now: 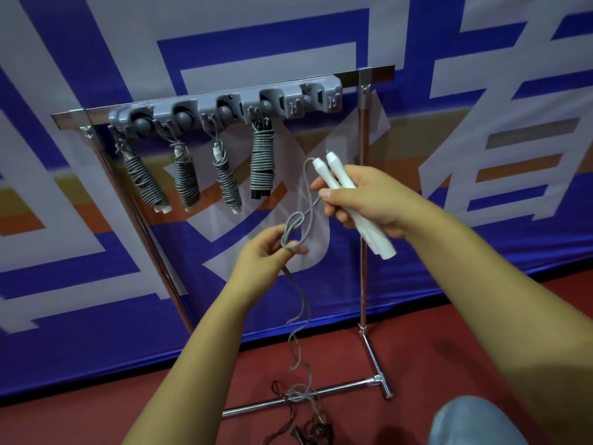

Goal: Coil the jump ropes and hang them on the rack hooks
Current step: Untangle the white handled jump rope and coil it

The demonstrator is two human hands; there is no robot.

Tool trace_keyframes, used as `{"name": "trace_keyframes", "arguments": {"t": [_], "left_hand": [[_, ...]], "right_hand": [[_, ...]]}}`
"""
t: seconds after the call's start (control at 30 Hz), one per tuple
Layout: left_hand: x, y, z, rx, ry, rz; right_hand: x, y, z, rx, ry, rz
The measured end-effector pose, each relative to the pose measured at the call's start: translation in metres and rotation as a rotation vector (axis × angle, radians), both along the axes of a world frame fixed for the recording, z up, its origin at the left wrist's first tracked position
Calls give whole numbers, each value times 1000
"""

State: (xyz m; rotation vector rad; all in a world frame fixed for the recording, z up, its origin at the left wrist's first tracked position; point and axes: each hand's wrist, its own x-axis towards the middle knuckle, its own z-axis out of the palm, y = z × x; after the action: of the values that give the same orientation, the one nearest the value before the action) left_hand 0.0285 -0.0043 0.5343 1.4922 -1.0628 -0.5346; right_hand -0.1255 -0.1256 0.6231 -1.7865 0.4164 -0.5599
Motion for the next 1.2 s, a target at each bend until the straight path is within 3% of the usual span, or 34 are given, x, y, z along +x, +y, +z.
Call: {"name": "trace_keyframes", "arguments": {"t": [0.1, 0.2, 0.4, 0.47, 0.57, 0.67, 0.8, 0.93, 1.0, 1.13, 1.2], "left_hand": [[-9, 1, 8, -111, 186, -66], [-9, 4, 11, -183, 275, -75], [-22, 4, 29, -202, 89, -99], [-27, 0, 32, -173, 61, -148], [-34, -6, 30, -123, 50, -228], [-34, -7, 28, -134, 130, -272], [-30, 1, 33, -104, 226, -339], [-26, 9, 48, -77, 244, -252], [-26, 11, 52, -42, 120, -189], [-32, 15, 50, -127, -548, -105], [-31, 12, 49, -226, -790, -21]], "right_hand": [[3, -11, -6, 35, -59, -180], [-1, -30, -25, -92, 72, -337], [-2, -31, -70, -151, 292, -345], [-5, -24, -69, -220, 256, -323], [-8, -10, -61, -293, 49, -161], [-6, 7, -51, -80, -80, -4], [-12, 10, -46, 131, -108, 64], [-14, 12, -38, 364, -124, 74], [-14, 13, -35, 435, -122, 94], [-15, 19, -27, 481, -138, 85], [-15, 21, -24, 449, -150, 16]]}}
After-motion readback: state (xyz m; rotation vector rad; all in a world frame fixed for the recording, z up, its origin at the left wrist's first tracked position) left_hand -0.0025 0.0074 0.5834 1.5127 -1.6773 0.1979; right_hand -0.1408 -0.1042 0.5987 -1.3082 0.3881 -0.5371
